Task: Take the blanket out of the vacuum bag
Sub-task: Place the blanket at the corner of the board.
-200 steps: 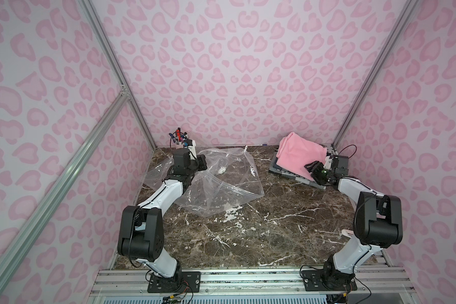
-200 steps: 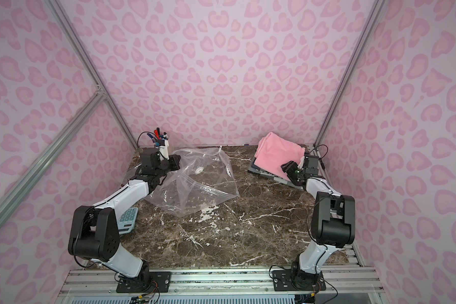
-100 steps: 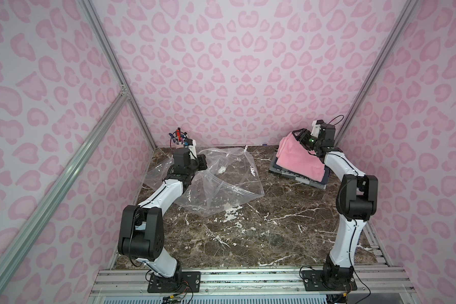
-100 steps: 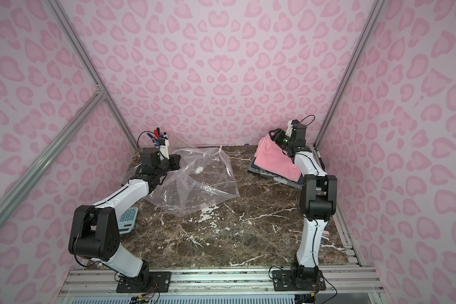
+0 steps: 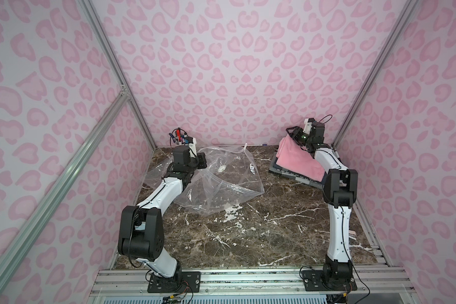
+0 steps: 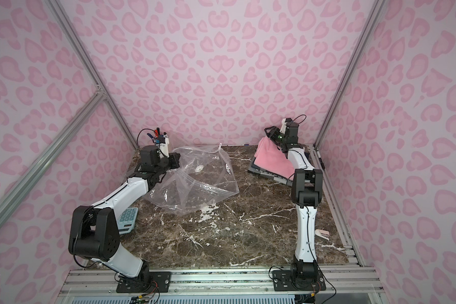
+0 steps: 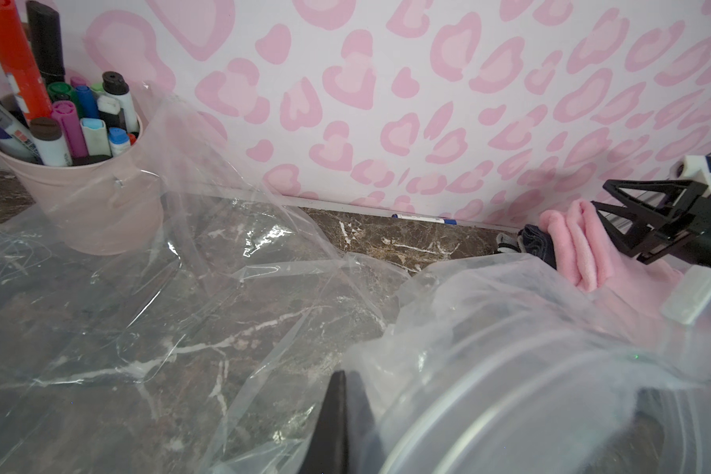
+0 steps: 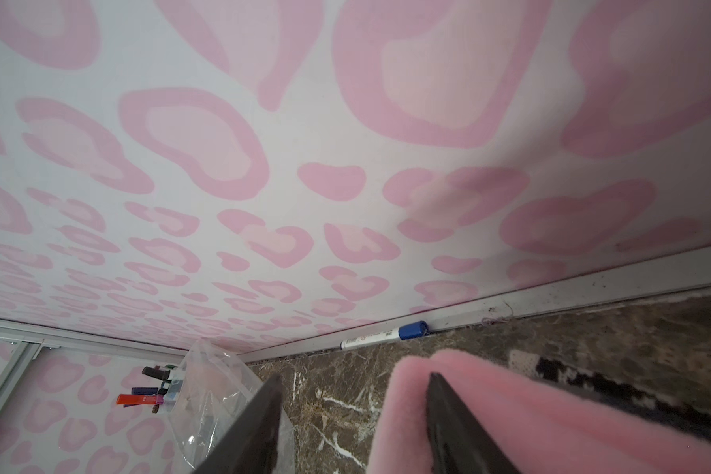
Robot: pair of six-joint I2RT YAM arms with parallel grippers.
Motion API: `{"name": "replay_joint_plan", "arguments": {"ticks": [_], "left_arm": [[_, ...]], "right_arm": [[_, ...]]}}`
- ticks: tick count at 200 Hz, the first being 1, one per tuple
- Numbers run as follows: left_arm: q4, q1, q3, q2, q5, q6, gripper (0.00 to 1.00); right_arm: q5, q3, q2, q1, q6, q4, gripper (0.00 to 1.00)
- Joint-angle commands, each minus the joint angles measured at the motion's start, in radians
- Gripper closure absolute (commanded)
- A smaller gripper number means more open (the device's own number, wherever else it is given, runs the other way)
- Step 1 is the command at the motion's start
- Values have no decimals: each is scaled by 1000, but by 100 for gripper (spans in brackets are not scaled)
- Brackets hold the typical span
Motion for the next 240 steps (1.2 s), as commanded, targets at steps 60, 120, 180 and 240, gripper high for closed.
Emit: {"name": "replay_joint_plan", "arguments": {"ticks": [60,120,180,240], "left_arm": [[-8,0,10,-13,-10,30,96],[57,-2,158,27,171,-64,96],[286,-39,175,153,465,-272,72],[179,-146,177,48,494,-95,3]], "right_arm": [[-62,103,55,14,17,-90,45],[-54,232,-96,18,-95,-286,42],[-93,-381,-586,29,-84,-71,39],[51,-755,-1036,-9,-385,-259,31]]}}
